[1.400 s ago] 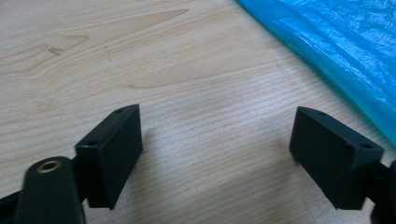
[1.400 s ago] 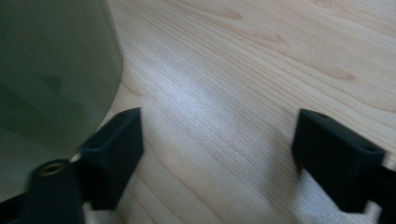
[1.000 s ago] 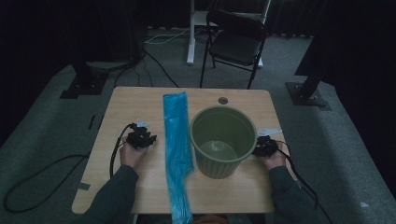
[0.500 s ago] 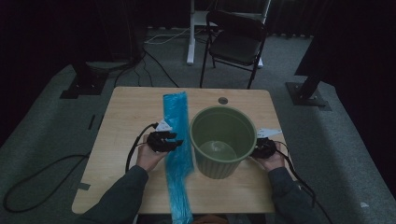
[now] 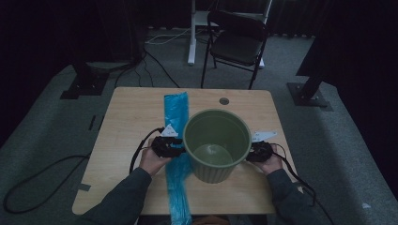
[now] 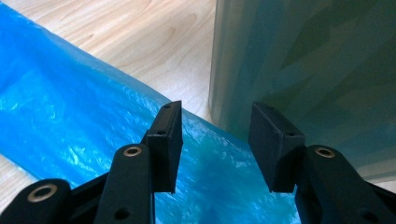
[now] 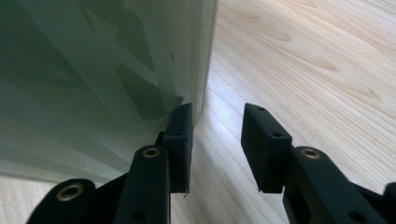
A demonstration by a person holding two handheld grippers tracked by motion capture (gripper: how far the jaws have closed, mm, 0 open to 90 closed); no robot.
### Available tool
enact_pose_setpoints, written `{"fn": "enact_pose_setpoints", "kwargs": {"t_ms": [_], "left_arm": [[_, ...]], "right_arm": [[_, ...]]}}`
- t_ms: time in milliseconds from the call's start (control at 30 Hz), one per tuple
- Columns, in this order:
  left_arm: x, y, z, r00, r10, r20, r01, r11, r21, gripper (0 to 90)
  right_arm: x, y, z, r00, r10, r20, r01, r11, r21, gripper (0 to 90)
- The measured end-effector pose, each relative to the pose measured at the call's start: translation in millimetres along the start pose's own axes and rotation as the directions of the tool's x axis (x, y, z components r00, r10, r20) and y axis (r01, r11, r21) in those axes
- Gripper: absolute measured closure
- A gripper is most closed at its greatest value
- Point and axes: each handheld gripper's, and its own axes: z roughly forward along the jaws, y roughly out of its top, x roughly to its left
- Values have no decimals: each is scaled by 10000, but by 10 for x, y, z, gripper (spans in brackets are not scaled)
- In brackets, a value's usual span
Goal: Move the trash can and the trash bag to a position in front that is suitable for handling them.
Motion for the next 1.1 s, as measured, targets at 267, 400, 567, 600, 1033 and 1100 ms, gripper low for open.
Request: {"fn": "enact_pose_setpoints", "kwargs": {"t_ms": [267,400,567,600,1033,1100], "left_arm": [[-39,-85,-133,9999,157,-33,-156,9997,171,552],[-39,-110,-174,9998,167,-136,-164,9997,195,553],[28,-130,-245,9982,-253,-549,259,9996,95,550],[28,-130,-245,9982,-253,-549,259,9996,95,550],[476,-448,-113,9702,-1263,-2069,1538,9805,1226,472],[469,-459,-81,9703,-1196,-2102,1505,9789,1380,456]], "right_arm": [[91,43,34,9987,-332,-378,337,9993,132,651],[136,59,46,9977,-473,-495,483,9987,180,655],[198,106,74,9958,-671,-628,683,9975,175,644],[200,113,75,9958,-680,-620,691,9975,152,644],[73,50,22,9975,-123,-701,115,9999,-121,623],[68,43,23,9974,-102,-708,96,9999,-88,620]]}}
